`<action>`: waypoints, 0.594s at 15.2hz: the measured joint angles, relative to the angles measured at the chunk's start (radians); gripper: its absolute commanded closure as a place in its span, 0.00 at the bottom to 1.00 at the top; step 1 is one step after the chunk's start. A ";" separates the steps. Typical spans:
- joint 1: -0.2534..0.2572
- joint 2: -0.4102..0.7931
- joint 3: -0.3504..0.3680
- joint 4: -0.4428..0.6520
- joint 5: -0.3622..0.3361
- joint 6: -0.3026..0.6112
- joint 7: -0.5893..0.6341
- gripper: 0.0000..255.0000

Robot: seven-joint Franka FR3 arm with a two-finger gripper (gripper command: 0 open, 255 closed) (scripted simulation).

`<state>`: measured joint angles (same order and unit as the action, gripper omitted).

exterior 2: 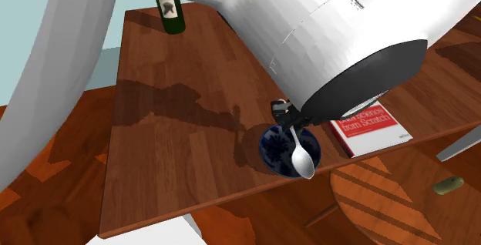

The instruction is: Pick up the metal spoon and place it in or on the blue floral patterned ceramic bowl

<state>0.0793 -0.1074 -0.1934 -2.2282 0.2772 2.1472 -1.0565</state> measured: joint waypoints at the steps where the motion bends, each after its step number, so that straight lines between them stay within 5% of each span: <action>1: 0.001 0.005 0.001 -0.009 0.004 0.013 -0.003 1.00; 9: 0.006 0.055 0.001 -0.057 0.036 0.106 -0.042 1.00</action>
<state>0.0848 -0.0524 -0.1928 -2.2851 0.3135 2.2527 -1.0985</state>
